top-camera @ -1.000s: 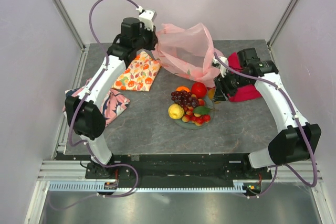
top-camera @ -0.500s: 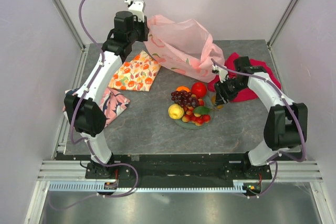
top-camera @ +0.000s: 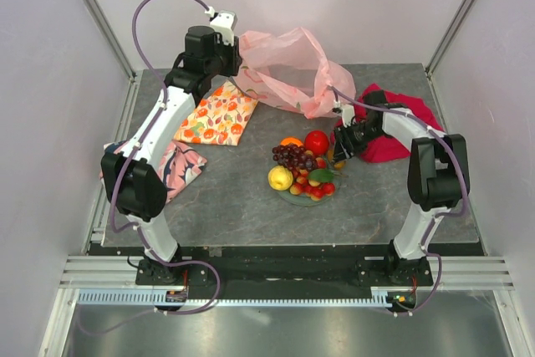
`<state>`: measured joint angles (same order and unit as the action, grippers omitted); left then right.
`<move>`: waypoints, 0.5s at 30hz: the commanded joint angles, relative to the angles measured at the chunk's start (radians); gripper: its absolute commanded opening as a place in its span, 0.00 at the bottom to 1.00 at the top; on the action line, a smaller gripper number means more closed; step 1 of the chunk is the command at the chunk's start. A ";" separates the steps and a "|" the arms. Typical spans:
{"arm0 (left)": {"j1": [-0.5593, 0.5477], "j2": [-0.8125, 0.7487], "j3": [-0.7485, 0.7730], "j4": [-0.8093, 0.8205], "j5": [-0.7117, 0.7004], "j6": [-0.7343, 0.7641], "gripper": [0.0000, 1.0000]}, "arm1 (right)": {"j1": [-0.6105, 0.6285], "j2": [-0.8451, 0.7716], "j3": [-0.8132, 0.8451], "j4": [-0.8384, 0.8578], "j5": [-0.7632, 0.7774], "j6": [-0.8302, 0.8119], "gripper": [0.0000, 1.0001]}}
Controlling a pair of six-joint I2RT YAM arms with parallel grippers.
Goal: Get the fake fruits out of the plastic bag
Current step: Place the fake fruit on the plate.
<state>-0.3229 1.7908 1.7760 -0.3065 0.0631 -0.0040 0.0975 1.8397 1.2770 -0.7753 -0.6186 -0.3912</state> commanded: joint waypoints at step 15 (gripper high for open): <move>-0.004 -0.034 0.019 0.018 0.055 0.032 0.35 | 0.027 0.047 0.061 -0.076 -0.038 -0.052 0.98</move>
<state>-0.3229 1.7847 1.7710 -0.3065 0.0898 0.0010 0.1226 1.9053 1.3155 -0.8097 -0.7208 -0.3855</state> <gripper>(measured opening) 0.351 0.905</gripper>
